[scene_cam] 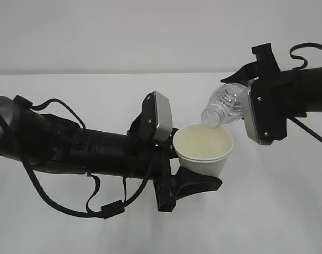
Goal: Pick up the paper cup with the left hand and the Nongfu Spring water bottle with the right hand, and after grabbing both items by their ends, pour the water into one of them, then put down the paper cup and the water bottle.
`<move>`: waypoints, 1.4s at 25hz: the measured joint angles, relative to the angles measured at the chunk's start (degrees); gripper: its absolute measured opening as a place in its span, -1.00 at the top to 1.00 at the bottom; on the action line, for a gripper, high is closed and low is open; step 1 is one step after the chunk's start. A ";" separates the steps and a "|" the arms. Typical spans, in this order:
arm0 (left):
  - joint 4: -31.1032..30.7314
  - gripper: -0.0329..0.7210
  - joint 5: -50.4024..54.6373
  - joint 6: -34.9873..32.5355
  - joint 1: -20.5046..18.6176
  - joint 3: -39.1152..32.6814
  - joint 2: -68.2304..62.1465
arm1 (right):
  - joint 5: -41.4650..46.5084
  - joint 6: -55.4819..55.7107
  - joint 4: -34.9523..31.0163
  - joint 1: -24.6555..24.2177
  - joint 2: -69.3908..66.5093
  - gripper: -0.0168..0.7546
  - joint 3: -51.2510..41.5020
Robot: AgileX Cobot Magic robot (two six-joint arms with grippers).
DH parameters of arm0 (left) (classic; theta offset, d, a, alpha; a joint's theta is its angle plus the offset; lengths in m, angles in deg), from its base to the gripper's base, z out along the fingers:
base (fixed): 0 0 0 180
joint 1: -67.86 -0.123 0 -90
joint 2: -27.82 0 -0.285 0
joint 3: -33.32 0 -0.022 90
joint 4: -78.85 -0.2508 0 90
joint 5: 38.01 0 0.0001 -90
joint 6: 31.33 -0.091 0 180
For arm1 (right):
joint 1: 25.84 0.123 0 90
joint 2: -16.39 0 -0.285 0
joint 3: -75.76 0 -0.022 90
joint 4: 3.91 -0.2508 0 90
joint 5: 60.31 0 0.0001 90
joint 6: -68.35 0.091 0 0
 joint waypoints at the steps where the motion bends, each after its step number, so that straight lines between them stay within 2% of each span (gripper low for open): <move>1: 0.12 -0.31 0.00 0.00 0.00 0.00 0.00 | -0.02 0.00 0.00 0.00 0.00 -0.29 0.00; 35: 2.39 -0.31 1.78 1.16 0.00 0.02 -2.35 | 0.33 -0.66 1.82 0.27 1.38 -0.29 1.53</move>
